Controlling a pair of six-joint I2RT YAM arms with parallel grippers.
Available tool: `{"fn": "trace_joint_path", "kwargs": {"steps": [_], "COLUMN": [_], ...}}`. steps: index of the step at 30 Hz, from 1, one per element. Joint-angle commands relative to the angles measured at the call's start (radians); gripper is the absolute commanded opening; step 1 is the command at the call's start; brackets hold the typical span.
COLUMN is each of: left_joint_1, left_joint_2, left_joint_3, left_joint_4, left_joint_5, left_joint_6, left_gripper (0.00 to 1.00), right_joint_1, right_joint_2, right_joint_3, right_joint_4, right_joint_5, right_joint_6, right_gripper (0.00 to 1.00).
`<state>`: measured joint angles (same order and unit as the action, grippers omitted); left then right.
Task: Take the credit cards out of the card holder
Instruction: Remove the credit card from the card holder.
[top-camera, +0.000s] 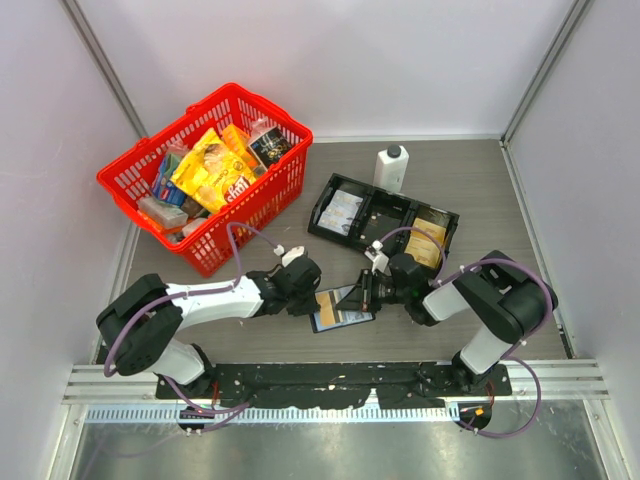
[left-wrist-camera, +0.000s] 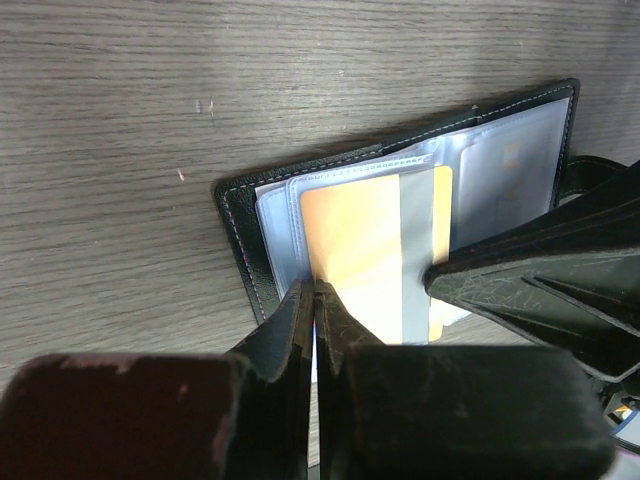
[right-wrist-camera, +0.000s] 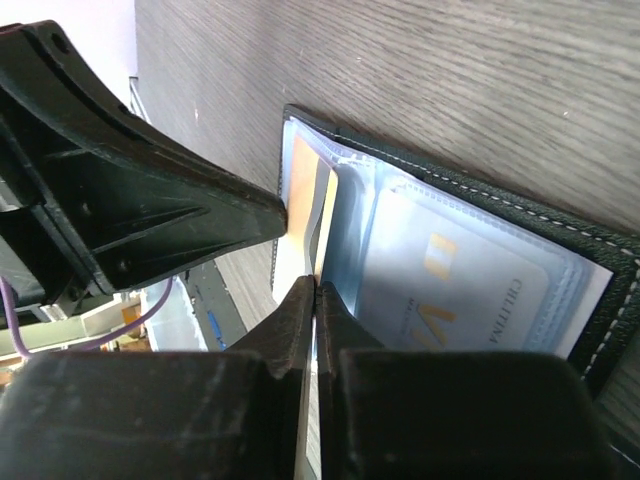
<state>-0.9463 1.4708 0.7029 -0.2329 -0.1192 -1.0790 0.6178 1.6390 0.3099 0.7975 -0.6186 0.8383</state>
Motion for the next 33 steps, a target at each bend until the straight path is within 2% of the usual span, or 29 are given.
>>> {"fn": "trace_joint_path", "kwargs": {"steps": [1, 14, 18, 24, 33], "left_joint_1": [-0.002, -0.002, -0.002, 0.0, -0.003], "left_joint_2": [0.028, 0.023, 0.023, 0.026, -0.052], "left_joint_3": [-0.031, -0.034, -0.034, -0.033, -0.011], "left_joint_4": [-0.019, -0.016, -0.016, -0.009, -0.009], "left_joint_5": [0.0, 0.001, 0.004, 0.013, 0.016], "left_joint_6": [-0.009, -0.007, -0.007, -0.001, 0.017], "left_gripper": [0.04, 0.02, 0.01, 0.01, 0.02], "right_joint_1": [-0.016, -0.072, -0.072, -0.073, -0.073], "right_joint_2": [-0.013, -0.146, -0.125, -0.096, -0.08], "right_joint_3": [-0.011, 0.014, 0.024, 0.038, 0.044], "right_joint_4": [0.077, -0.224, -0.228, -0.21, -0.202], "right_joint_5": [-0.046, -0.013, -0.016, -0.018, -0.015], "right_joint_6": [0.015, -0.128, -0.128, -0.12, -0.123], "right_gripper": [0.04, 0.01, 0.04, 0.22, 0.2]}}
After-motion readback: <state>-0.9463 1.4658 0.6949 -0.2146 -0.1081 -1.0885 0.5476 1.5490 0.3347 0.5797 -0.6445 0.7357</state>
